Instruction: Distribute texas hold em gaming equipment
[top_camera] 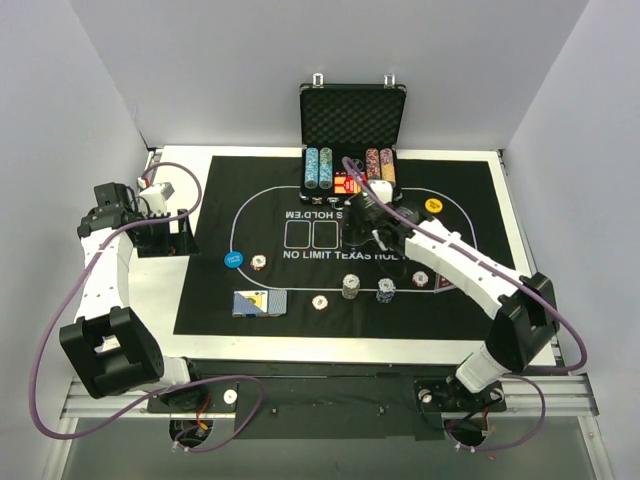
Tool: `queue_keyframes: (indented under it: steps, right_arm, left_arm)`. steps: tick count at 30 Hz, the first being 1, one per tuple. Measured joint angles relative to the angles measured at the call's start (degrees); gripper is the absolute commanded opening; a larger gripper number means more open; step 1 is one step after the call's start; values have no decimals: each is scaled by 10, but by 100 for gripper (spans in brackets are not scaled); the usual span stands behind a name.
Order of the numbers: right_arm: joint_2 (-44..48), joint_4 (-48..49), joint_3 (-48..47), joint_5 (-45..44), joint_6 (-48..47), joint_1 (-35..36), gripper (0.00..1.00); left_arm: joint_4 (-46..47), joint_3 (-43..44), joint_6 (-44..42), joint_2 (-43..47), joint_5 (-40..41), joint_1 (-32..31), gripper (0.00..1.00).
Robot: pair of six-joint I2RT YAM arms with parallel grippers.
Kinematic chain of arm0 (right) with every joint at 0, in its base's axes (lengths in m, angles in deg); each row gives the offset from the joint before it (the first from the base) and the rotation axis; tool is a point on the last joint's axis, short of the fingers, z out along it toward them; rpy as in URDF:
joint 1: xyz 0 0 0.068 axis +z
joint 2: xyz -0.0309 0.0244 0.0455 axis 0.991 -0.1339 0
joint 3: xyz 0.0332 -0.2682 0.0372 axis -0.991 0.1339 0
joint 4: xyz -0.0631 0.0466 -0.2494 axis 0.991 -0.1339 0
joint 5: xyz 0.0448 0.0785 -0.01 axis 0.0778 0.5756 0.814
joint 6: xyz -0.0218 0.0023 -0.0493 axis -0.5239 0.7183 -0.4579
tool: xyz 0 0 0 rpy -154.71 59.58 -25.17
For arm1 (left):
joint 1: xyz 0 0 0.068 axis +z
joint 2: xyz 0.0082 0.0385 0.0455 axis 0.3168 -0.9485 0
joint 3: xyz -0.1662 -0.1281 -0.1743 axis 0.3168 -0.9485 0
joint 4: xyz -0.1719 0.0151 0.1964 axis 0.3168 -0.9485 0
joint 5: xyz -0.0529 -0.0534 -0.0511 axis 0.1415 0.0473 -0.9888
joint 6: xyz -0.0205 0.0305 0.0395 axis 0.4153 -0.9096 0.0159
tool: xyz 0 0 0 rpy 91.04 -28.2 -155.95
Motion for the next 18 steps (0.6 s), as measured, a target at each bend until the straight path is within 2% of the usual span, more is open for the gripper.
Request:
queue_keyframes:
  steps: [7,18]
  right_arm:
    - [-71,-28,-22,15,-9,57,72]
    - [-129,-43,-22,27,-14,76,63]
  left_arm:
    - [0,0,0,0,0,0,97]
    - [0,0,0,0,0,0,97]
